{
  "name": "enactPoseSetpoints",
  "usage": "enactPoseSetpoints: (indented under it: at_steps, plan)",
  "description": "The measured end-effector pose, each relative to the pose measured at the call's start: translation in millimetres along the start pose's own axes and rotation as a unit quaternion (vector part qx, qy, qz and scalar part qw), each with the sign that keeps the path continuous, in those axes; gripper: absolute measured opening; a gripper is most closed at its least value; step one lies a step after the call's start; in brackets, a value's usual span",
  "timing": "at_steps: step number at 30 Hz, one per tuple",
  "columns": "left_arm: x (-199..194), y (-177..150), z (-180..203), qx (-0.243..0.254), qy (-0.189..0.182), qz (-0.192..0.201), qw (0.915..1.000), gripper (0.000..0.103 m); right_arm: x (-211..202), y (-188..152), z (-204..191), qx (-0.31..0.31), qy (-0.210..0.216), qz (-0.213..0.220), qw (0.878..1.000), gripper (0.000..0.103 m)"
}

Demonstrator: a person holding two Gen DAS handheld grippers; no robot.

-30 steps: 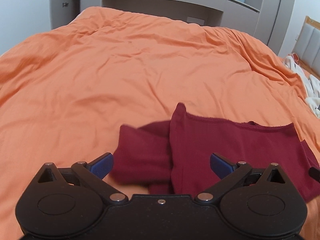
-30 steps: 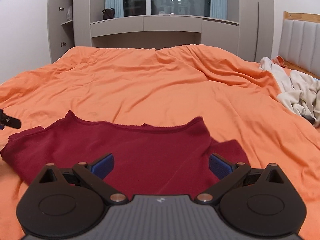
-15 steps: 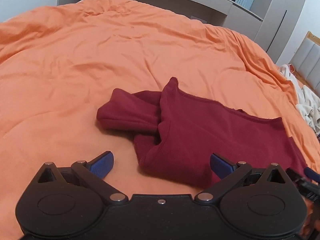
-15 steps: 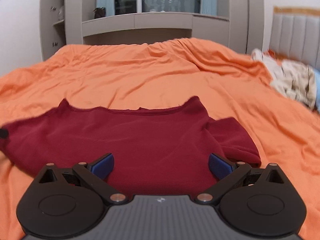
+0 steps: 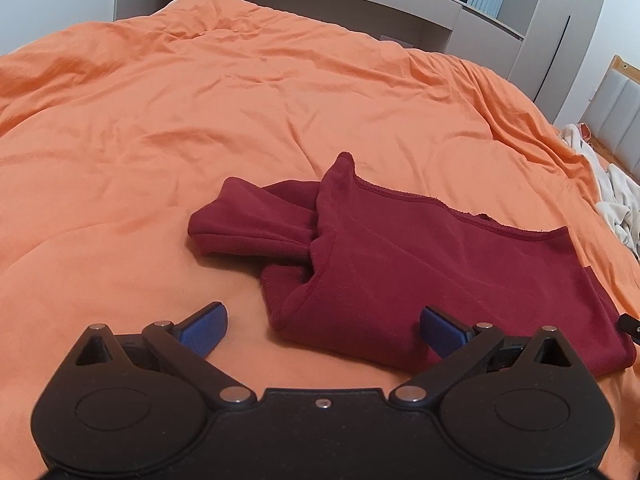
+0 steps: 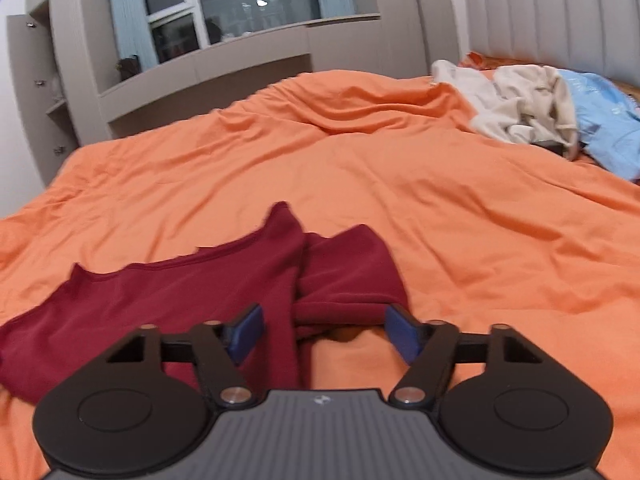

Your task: Fold small clothes

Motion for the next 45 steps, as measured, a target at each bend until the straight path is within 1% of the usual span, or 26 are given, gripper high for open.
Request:
enactPoseSetpoints:
  at_steps: [2, 3, 4, 5, 7, 8, 11, 15, 16, 18, 19, 20, 21, 23, 24, 25, 26, 27, 31, 36, 38, 41, 43, 45]
  plan:
    - [1, 0, 1, 0.003, 0.003, 0.000, 1.0000, 0.102, 4, -1, -9, -0.006, 0.013, -0.005, 1.000, 0.058]
    - [1, 0, 1, 0.005, 0.004, -0.001, 1.0000, 0.102, 6, -3, -10, -0.004, 0.018, -0.008, 1.000, 0.055]
    - [1, 0, 1, 0.006, 0.005, -0.001, 1.0000, 0.102, 8, -4, -11, 0.001, 0.020, -0.012, 1.000, 0.046]
    - [0, 0, 1, 0.006, 0.005, -0.001, 1.0000, 0.102, 10, -6, -11, 0.004, 0.021, -0.016, 1.000, 0.030]
    - [0, 0, 1, 0.004, 0.005, -0.002, 1.0000, 0.102, 12, -8, -12, 0.006, 0.027, -0.020, 0.999, 0.018]
    - [-1, 0, 2, 0.002, 0.003, -0.002, 1.0000, 0.102, 10, -10, -13, 0.002, 0.024, -0.018, 1.000, 0.013]
    - [-4, 1, 3, -0.009, -0.007, -0.003, 0.9999, 0.102, 8, -12, -15, -0.011, 0.003, -0.012, 1.000, 0.010]
    - [-3, 3, 4, -0.026, -0.021, -0.006, 0.9994, 0.102, 10, -19, -15, 0.004, 0.004, -0.017, 1.000, 0.010]
    - [-2, 4, 3, -0.030, -0.021, -0.007, 0.9993, 0.102, 8, -18, -16, 0.003, 0.003, -0.015, 1.000, 0.011]
    - [2, 5, 2, -0.037, -0.019, -0.011, 0.9991, 0.102, 5, -14, -20, -0.010, -0.004, -0.010, 1.000, 0.022]
    - [4, 5, 2, -0.039, -0.017, -0.012, 0.9990, 0.102, 2, -10, -22, -0.019, -0.008, -0.005, 1.000, 0.030]
    - [5, 6, 2, -0.041, -0.016, -0.012, 0.9990, 0.102, 0, -7, -24, -0.028, -0.009, -0.001, 1.000, 0.041]
    - [6, 6, 3, -0.041, -0.015, -0.011, 0.9990, 0.102, -1, -4, -29, -0.039, -0.008, 0.003, 0.999, 0.047]
    - [9, 6, 3, -0.042, -0.013, -0.011, 0.9990, 0.102, -1, 2, -39, -0.060, -0.003, 0.009, 0.998, 0.070]
    - [10, 6, 2, -0.043, -0.012, -0.011, 0.9989, 0.102, -1, 4, -45, -0.073, 0.001, 0.012, 0.997, 0.075]
    - [11, 6, 2, -0.046, -0.011, -0.012, 0.9988, 0.102, 1, 6, -52, -0.086, 0.005, 0.013, 0.996, 0.083]
    - [13, 7, 1, -0.050, -0.011, -0.012, 0.9986, 0.102, 3, 6, -59, -0.099, 0.011, 0.012, 0.995, 0.089]
    - [15, 8, 0, -0.055, -0.011, -0.013, 0.9983, 0.102, 6, 6, -67, -0.111, 0.018, 0.011, 0.994, 0.091]
    - [22, 14, -6, -0.074, -0.010, -0.015, 0.9971, 0.102, 20, -3, -99, -0.142, 0.044, 0.002, 0.989, 0.103]
    - [32, 17, -8, -0.082, -0.004, -0.015, 0.9965, 0.102, 38, -20, -129, -0.175, 0.058, -0.017, 0.983, 0.103]
    - [35, 17, -9, -0.085, -0.003, -0.014, 0.9962, 0.102, 45, -30, -137, -0.195, 0.056, -0.025, 0.979, 0.103]
    - [38, 18, -11, -0.092, -0.003, -0.011, 0.9957, 0.102, 59, -47, -139, -0.226, 0.029, -0.048, 0.972, 0.103]
    - [40, 19, -12, -0.098, -0.003, -0.009, 0.9951, 0.102, 67, -55, -138, -0.229, 0.026, -0.059, 0.971, 0.103]
    - [43, 22, -13, -0.103, -0.003, -0.009, 0.9946, 0.102, 68, -57, -136, -0.222, 0.031, -0.062, 0.973, 0.103]
Point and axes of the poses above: each gripper's, at about its wrist camera, not at the fingertips, and x roughly the way its jaws point, z to its right, y to its top, the point moved 10 cm from there along x, roughly the way its jaws point, and after that the axes turned 12 degrees about y, right-handed, at the moved point
